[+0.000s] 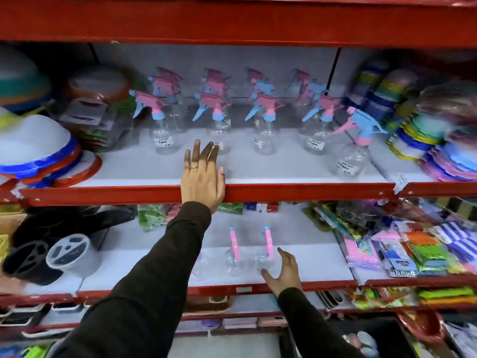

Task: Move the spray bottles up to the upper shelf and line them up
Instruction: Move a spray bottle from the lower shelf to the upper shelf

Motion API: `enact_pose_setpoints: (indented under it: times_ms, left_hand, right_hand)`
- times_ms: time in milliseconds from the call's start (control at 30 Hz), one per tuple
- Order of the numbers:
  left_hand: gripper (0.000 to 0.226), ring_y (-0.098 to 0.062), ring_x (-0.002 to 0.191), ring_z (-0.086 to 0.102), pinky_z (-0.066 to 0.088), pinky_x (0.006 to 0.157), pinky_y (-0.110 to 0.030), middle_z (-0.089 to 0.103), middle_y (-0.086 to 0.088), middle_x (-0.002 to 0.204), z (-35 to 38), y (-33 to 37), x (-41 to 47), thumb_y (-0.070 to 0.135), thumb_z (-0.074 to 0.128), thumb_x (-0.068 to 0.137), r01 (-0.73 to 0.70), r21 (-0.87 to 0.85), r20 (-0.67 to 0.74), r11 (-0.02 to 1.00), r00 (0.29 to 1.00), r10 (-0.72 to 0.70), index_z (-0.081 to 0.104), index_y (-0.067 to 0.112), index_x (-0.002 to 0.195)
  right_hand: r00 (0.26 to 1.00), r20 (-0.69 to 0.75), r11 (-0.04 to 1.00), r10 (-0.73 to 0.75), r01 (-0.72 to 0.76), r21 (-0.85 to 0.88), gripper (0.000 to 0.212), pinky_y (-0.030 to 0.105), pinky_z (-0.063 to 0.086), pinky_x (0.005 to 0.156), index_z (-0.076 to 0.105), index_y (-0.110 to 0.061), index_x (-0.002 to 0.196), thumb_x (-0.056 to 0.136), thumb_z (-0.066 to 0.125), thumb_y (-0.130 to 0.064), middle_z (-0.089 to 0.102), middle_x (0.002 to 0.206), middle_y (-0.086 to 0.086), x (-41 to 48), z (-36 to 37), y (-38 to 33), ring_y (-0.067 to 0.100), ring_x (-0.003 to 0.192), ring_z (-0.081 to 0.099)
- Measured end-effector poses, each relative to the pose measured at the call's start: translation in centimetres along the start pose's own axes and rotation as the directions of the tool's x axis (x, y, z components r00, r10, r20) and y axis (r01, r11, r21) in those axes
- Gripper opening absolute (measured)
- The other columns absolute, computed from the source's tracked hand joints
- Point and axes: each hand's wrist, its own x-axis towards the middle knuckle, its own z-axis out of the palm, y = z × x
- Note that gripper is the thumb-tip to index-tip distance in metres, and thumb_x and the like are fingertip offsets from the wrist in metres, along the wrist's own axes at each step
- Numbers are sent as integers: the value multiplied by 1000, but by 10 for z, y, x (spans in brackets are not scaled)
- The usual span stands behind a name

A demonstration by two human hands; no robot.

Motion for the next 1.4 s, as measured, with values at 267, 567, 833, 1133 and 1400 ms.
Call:
enact_pose_setpoints:
  times_ms: [267,567,833,1133,1400]
  left_hand:
    - [58,-32,153,12,7,124,-49,38,-8,157,5,-5,5,32,26,98,-18,72,18,997,1000,17,38,7,149]
    - [60,-33,153,12,2,125,-48,35,-10,159,6,-4,4,33,25,98,-1,92,-3,996,1000,2,34,6,151]
    - [62,-32,154,9,-1,125,-47,31,-12,161,3,-1,1,35,21,99,20,92,13,996,1000,-21,31,5,152]
    - [63,-33,153,13,-6,125,-43,33,-15,159,1,1,0,34,21,98,26,101,22,995,999,-28,32,0,150]
    - [64,-31,154,11,-3,125,-43,29,-14,161,2,0,1,33,23,97,21,80,11,997,1000,-22,32,0,151]
  right_hand:
    - [972,63,969,225,-230,88,69,39,50,100,55,-15,131,69,84,-25,60,126,12,30,17,-14,32,114,60]
    - [997,-66,970,45,-28,242,62,25,52,86,59,-28,116,61,87,-31,66,109,-4,11,2,-11,20,103,64]
    - [898,-271,909,-346,393,139,66,6,43,68,45,-56,104,56,83,-32,52,99,-21,-6,-52,-52,-1,92,57]
    - [734,-397,780,-551,622,68,63,15,48,77,46,-61,109,60,79,-39,53,104,-3,3,-111,-114,3,93,57]
    - [689,-543,769,-480,629,117,58,15,50,74,57,-29,110,59,81,-45,62,99,-3,42,-149,-191,3,88,61]
